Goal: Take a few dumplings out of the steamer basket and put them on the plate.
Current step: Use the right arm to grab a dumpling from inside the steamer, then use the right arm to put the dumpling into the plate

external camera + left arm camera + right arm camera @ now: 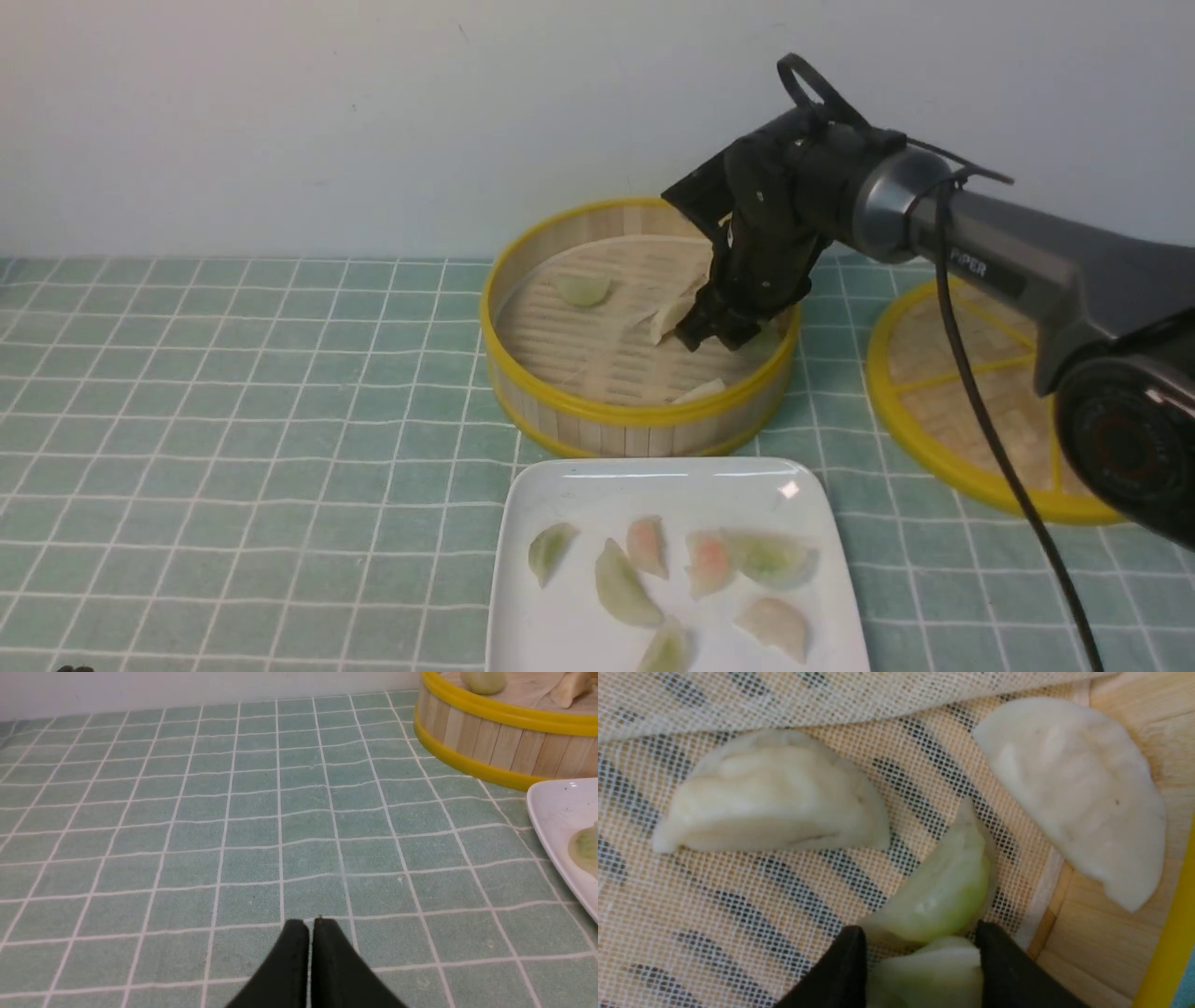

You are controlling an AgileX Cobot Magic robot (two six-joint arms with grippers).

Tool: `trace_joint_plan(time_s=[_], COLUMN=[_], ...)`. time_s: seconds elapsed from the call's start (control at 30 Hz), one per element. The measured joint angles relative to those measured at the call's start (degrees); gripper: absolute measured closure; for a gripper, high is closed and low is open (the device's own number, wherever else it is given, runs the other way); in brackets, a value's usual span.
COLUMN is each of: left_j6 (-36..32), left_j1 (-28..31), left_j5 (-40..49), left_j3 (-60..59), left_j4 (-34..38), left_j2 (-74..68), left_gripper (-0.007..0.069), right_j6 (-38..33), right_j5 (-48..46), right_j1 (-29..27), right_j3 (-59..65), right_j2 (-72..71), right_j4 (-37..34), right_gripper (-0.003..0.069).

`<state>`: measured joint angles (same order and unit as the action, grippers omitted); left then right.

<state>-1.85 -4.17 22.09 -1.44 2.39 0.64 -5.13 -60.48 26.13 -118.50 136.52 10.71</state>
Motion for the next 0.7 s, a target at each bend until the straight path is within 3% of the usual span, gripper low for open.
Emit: trace_joint_plan(time_s=[0.33, 0.7], left_j6=[0.0, 0.0], left_j1=[0.0, 0.0], left_j5=[0.0, 0.0], left_j3=[0.0, 0.0], left_j4=[0.0, 0.0], left_j2=[0.0, 0.0], left_gripper=[0.0631, 0.0631], right_j6=[-0.8, -6.2], right_j5=[-10.1, -11.0], right_j1=[0.0, 0.2], right_j3=[-0.6, 1.7], right_j2=[-10.3, -19.1], right_j4=[-7.3, -24.1], right_gripper=[0.0385, 0.0385])
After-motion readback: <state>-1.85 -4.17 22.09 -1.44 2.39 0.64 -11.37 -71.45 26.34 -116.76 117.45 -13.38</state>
